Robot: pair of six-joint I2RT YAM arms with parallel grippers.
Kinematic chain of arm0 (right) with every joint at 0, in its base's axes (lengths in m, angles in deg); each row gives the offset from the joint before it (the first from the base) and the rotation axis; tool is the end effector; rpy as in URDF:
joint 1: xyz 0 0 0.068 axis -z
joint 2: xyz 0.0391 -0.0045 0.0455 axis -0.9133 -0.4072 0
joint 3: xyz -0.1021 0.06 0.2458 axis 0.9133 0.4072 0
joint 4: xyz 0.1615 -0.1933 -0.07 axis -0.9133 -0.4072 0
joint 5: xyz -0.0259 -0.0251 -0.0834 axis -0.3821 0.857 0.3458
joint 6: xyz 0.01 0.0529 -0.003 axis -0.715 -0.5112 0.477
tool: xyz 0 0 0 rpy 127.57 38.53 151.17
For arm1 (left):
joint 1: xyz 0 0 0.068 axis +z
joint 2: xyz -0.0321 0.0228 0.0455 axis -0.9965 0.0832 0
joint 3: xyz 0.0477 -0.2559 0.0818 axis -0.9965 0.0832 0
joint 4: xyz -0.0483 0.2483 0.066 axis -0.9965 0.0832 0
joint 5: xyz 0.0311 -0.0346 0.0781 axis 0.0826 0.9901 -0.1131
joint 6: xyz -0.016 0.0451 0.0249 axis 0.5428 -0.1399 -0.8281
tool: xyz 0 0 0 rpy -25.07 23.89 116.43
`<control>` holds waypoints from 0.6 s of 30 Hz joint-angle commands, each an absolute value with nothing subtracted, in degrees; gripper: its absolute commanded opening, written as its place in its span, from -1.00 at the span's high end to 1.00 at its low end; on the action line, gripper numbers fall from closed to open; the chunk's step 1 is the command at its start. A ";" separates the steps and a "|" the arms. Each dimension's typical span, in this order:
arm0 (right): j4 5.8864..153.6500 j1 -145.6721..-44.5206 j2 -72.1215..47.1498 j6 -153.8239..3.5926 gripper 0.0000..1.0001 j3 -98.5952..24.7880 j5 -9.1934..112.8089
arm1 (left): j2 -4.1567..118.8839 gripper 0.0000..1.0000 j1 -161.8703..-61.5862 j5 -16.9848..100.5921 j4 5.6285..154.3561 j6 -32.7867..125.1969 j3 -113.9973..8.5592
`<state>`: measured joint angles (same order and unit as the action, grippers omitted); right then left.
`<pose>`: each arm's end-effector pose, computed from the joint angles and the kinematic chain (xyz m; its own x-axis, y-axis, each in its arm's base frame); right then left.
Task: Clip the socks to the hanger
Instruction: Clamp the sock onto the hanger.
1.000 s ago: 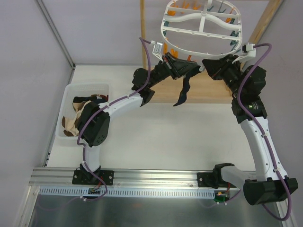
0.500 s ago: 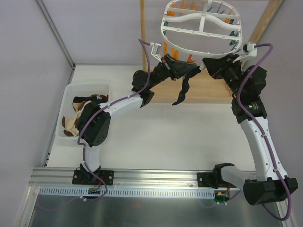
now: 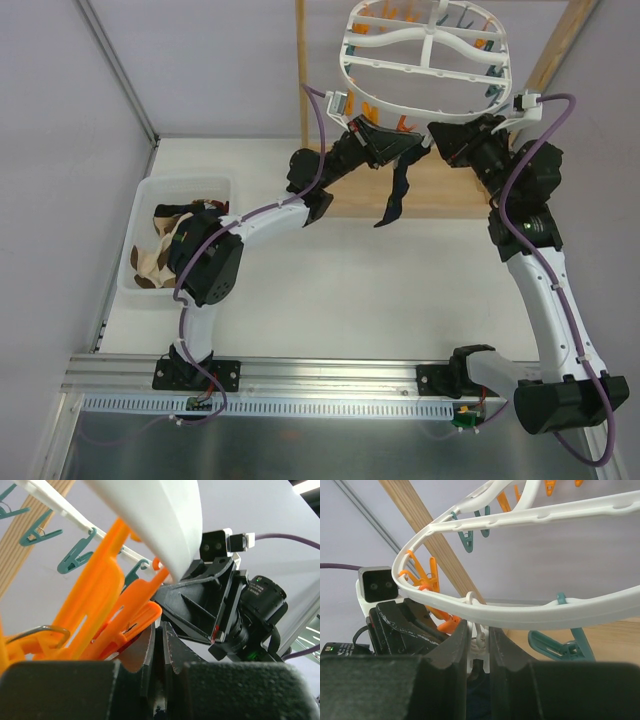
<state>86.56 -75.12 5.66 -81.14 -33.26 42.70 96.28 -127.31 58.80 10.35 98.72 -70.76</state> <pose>0.2320 0.0477 0.4748 0.1584 0.2410 -0.9575 -0.4738 0.8693 0.1405 0.3227 -0.3119 0.3873 -0.4975 -0.6469 -0.5780 0.8514 -0.2364 -0.4683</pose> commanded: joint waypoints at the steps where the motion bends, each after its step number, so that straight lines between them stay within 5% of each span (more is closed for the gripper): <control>1: 91.00 -75.46 7.42 -80.78 0.99 -32.73 42.75 | 96.57 1.00 -127.94 57.10 3.70 100.63 -74.41; 18: 89.33 -75.37 8.92 -80.87 0.99 -32.63 43.89 | 97.18 1.00 -128.73 57.10 2.91 100.72 -76.26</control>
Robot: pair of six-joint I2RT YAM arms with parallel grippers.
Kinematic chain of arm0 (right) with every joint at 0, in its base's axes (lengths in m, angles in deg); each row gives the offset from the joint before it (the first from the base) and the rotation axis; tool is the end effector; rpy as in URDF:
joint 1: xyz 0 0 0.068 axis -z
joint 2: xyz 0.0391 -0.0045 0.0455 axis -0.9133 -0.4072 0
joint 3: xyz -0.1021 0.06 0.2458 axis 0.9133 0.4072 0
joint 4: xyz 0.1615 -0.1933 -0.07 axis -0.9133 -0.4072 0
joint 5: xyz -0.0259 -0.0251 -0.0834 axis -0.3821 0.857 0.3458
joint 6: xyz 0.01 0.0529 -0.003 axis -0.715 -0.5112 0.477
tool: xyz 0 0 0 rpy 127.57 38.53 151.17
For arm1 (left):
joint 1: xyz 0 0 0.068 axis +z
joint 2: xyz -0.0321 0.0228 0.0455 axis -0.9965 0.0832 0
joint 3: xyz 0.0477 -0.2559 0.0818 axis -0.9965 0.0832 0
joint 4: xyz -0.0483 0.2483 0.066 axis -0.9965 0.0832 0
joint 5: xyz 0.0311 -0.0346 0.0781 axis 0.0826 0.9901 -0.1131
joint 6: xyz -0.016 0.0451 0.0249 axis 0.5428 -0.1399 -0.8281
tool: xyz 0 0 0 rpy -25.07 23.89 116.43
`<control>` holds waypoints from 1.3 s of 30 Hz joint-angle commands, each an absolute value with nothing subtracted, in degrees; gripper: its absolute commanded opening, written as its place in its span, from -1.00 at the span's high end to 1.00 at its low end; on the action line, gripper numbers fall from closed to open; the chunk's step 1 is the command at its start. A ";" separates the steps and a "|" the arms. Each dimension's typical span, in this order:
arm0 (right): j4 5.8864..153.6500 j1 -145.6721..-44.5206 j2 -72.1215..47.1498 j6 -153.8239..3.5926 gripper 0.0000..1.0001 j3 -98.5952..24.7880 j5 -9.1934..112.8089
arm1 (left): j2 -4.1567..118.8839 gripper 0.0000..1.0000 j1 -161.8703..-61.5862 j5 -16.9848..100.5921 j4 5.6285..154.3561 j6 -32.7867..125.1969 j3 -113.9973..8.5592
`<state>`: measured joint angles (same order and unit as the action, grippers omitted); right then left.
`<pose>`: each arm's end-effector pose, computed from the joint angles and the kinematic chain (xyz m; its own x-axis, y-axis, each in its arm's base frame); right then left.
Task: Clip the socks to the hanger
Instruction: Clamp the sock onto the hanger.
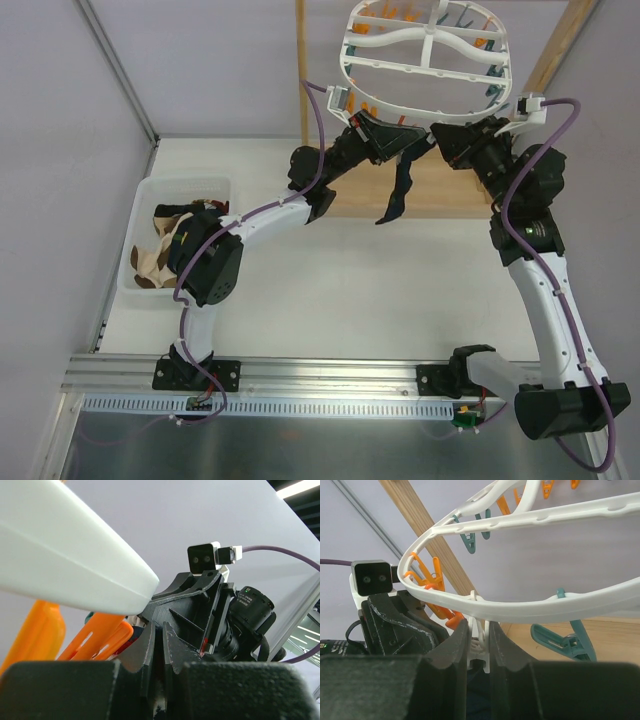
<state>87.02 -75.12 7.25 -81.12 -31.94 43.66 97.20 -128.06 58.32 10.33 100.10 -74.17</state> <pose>0.2251 0.0460 0.4738 0.1738 0.2442 -0.9540 -0.4613 0.8761 0.1403 0.3203 -0.3173 0.3995 -0.5070 -0.6564 -0.5587 0.8502 -0.2742 -0.4494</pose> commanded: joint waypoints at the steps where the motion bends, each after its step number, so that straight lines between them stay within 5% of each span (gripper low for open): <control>1: 88.81 -75.46 8.92 -80.96 0.99 -32.81 43.89 | 97.10 1.00 -128.73 57.27 2.99 100.46 -76.26; 5: 86.61 -75.46 8.48 -80.87 0.77 -34.04 43.89 | 96.39 1.00 -129.00 57.10 3.00 98.00 -74.69; 13: 85.11 -75.46 8.21 -80.78 -0.21 -34.83 42.93 | 97.01 1.00 -129.00 57.01 2.91 97.99 -75.21; 31: 64.99 -75.37 13.66 -78.76 -0.68 -41.07 48.11 | 91.57 1.00 -128.91 60.52 5.98 88.52 -66.25; 35: 61.91 -75.37 15.86 -77.36 -0.73 -40.72 48.81 | 88.58 0.66 -129.00 61.32 9.14 84.03 -63.96; 36: 60.25 -75.29 16.21 -76.92 -0.76 -40.81 49.25 | 88.05 0.37 -128.91 61.32 9.84 83.32 -63.26; 39: 56.74 -75.37 17.44 -75.51 -0.82 -40.90 50.57 | 85.32 -0.10 -128.65 61.58 11.42 80.43 -60.62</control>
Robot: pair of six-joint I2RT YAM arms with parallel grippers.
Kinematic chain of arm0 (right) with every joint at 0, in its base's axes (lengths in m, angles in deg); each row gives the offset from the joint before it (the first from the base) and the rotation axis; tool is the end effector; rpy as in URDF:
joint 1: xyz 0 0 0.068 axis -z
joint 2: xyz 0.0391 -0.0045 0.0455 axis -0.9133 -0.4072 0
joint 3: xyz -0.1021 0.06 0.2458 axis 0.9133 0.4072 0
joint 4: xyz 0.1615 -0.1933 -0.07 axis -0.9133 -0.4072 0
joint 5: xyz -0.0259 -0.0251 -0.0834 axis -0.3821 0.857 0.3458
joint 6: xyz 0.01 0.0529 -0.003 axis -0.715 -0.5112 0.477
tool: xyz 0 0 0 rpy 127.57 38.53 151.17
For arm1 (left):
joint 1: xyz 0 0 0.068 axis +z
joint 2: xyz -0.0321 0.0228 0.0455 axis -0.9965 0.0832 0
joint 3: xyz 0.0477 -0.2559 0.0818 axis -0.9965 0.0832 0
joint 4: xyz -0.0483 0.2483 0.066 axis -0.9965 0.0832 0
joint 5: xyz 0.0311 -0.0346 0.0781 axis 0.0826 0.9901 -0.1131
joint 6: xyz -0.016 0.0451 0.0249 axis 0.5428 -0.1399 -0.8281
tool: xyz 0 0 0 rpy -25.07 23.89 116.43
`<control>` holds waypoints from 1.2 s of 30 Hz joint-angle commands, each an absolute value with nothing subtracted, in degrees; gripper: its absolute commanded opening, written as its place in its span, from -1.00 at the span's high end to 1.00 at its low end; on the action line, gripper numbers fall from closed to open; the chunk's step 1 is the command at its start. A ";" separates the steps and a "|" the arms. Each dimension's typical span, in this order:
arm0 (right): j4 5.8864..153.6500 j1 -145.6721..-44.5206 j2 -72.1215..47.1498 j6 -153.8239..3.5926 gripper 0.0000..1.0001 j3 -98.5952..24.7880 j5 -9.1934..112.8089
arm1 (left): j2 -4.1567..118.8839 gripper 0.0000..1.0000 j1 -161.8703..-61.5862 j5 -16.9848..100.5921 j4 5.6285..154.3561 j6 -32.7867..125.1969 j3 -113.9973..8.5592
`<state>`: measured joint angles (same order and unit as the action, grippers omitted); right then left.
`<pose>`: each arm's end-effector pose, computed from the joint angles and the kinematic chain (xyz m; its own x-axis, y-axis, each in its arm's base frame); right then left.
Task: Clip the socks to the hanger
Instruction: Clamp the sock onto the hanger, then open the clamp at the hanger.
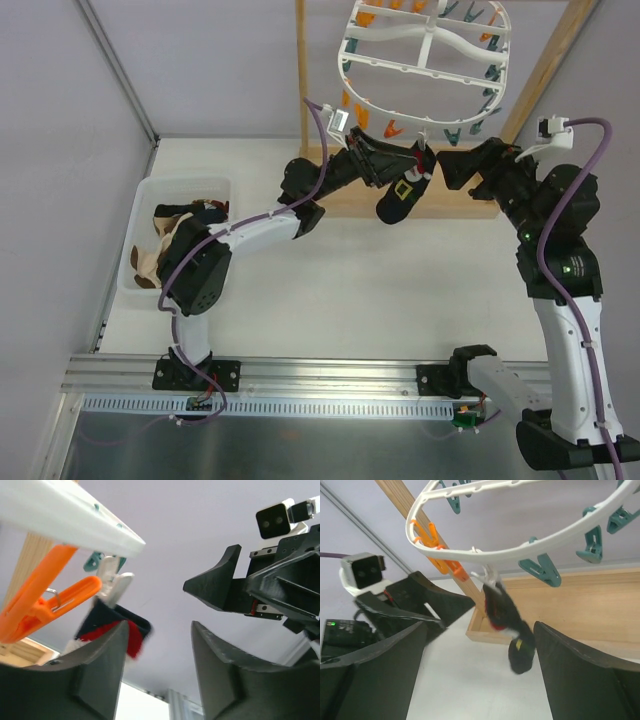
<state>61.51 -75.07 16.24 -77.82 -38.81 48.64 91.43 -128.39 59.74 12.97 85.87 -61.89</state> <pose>0.1601 0.0324 0.4930 0.0513 0.1727 -0.9836 -0.3527 0.9246 0.1440 0.3046 -0.3072 0.3693 -0.3686 -0.6136 -0.6983 0.9096 -0.0829 -0.4072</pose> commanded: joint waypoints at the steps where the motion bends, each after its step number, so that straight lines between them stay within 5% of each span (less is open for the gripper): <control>1: 56.11 -75.37 17.88 -74.81 -0.84 -40.90 50.48 | 83.58 -0.21 -128.56 61.67 12.04 79.81 -59.14; 6: 52.60 -75.37 20.78 -72.70 -0.96 -39.23 48.82 | 75.58 -0.50 -126.72 62.90 22.03 74.19 -54.04; 11: 50.57 -75.37 25.78 -70.41 -0.99 -33.71 48.11 | 62.75 -0.65 -123.99 61.24 52.52 64.18 -50.52; 14: 50.13 -75.37 27.28 -70.06 -1.00 -29.50 46.45 | 55.36 -0.99 -122.59 54.56 69.54 56.61 -48.67; 24: 56.90 -77.13 34.67 -70.15 -1.00 -11.03 39.85 | 33.92 -0.98 -95.17 60.53 87.24 64.88 -26.71; 36: 68.06 -81.61 44.07 -76.12 -0.99 9.63 47.22 | 22.65 -0.99 -90.42 31.18 110.91 67.06 -22.38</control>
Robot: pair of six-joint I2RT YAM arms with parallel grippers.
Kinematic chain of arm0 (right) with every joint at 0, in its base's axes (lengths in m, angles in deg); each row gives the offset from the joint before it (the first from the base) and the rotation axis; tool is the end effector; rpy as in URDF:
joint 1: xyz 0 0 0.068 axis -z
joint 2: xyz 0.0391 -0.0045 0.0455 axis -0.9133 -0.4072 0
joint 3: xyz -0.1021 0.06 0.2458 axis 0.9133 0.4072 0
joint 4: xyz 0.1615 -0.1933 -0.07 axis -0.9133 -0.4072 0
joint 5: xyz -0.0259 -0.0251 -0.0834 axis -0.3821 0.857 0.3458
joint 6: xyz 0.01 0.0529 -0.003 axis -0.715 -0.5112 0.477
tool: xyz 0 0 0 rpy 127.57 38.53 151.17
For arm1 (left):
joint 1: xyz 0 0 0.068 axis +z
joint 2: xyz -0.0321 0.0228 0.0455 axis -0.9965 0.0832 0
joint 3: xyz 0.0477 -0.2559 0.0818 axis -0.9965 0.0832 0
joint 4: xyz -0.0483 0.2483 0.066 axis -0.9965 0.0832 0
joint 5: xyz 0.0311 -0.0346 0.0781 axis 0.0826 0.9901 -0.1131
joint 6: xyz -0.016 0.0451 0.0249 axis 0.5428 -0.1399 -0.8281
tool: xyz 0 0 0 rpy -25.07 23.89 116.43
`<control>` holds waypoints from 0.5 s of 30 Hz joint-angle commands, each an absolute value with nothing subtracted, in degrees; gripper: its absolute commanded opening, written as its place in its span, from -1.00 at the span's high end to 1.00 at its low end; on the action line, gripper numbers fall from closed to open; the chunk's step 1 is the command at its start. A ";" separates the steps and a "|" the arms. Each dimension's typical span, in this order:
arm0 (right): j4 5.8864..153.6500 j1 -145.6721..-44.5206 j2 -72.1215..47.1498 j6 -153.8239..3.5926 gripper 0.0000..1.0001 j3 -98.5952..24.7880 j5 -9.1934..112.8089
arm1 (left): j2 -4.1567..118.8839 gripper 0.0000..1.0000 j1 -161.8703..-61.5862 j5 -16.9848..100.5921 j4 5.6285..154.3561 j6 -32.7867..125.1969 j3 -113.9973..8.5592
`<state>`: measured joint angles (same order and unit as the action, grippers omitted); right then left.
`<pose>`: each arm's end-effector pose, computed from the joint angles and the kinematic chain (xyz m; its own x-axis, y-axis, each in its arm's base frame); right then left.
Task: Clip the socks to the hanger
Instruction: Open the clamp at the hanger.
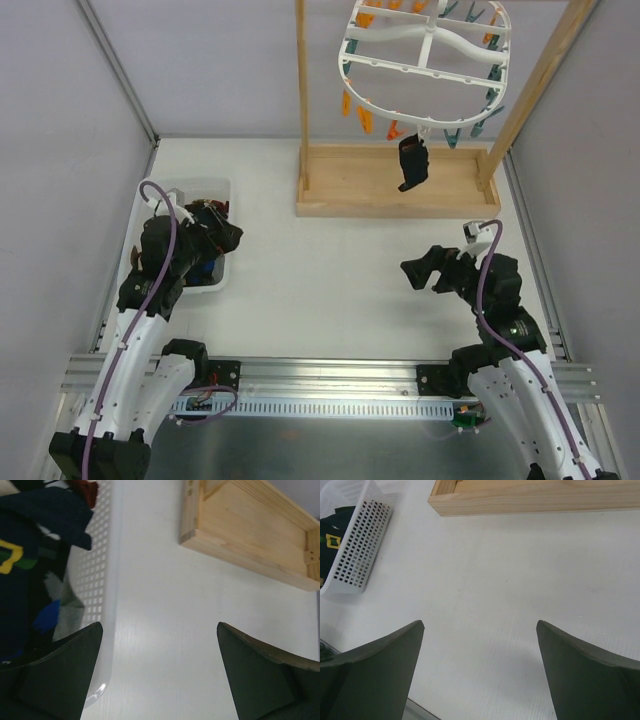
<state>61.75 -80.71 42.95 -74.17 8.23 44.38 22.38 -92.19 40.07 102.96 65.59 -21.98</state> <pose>0.1198 0.0411 0.2824 -0.2789 0.0287 -0.9599 -0.4638 0.8712 0.1608 0.1641 -0.0241 0.3119 -0.4056 -0.4654 -0.7867 0.0209 0.8557 -0.5170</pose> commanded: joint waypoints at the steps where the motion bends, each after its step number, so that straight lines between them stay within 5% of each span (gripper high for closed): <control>1: 68.06 -81.96 44.07 -75.78 -1.00 9.90 48.10 | 22.82 -0.98 -89.89 30.04 111.88 67.14 -22.56; 15: 75.18 -83.37 34.23 -71.64 -0.99 6.30 44.60 | 26.95 -0.93 -81.98 18.79 112.86 71.62 -23.62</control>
